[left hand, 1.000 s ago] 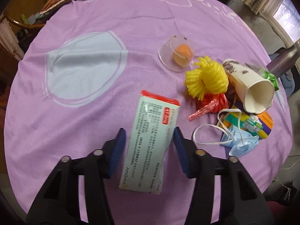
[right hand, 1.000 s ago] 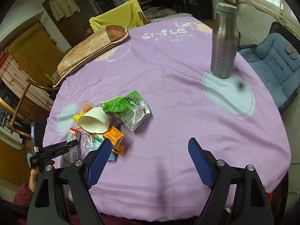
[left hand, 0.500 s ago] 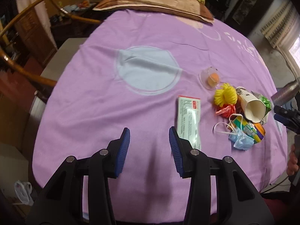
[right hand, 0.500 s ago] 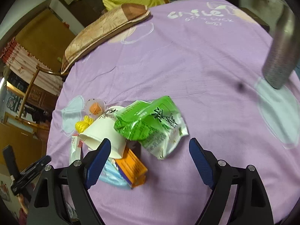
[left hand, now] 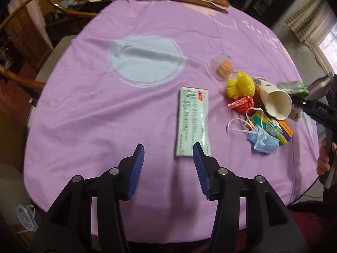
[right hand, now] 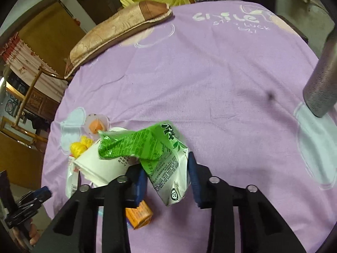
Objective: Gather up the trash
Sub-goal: 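Grasp the white medicine box with the left tool while the right tool grasps the green packet, then carry both items to the red wastebasket and open both tools over it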
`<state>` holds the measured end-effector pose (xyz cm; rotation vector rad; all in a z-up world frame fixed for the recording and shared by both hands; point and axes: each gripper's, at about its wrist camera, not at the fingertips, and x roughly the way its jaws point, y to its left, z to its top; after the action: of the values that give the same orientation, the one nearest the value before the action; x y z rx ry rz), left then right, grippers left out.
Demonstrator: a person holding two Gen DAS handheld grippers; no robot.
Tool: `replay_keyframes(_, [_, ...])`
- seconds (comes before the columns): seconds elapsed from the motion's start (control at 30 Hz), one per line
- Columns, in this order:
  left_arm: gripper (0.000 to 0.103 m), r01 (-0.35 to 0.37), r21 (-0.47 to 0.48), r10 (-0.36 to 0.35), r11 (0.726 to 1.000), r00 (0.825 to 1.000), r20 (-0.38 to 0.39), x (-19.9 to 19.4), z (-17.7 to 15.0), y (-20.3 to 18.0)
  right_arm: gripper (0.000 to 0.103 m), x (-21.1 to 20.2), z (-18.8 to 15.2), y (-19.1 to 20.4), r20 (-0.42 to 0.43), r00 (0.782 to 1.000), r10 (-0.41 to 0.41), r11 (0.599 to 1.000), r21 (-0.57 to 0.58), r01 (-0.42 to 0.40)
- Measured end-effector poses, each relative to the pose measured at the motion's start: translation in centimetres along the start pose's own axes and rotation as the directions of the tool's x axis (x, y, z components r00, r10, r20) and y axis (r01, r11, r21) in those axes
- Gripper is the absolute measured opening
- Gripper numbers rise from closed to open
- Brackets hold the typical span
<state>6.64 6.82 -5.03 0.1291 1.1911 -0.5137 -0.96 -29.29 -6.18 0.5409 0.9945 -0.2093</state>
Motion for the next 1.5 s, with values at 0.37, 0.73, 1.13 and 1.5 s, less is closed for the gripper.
replay_keyframes(0.37, [0.059,0.06,0.094,-0.053,0.994,0.996,-0.074,6.6,3.0,-2.9,0.032,-8.4,-3.6,-1.8,0.115,0.991,-0.074,0.995,0.073,0.066])
replay_keyframes(0.73, [0.044,0.086,0.117,-0.087,0.989,0.996,0.004,4.8,4.1,-2.8,0.032,-11.2,-6.6,-2.5,0.15,0.982,-0.111,0.984,0.154,0.088])
replay_keyframes(1.13, [0.044,0.14,0.247,-0.165,0.959,0.983,0.085,-0.4,4.9,-8.2,0.032,-14.1,-8.7,-4.5,0.207,0.967,-0.147,0.971,0.218,0.101])
replay_keyframes(1.5, [0.044,0.275,0.509,-0.325,0.815,0.946,0.009,-0.9,3.8,-21.8,0.032,-21.5,-18.0,-13.7,0.232,0.905,-0.357,0.841,0.502,0.204])
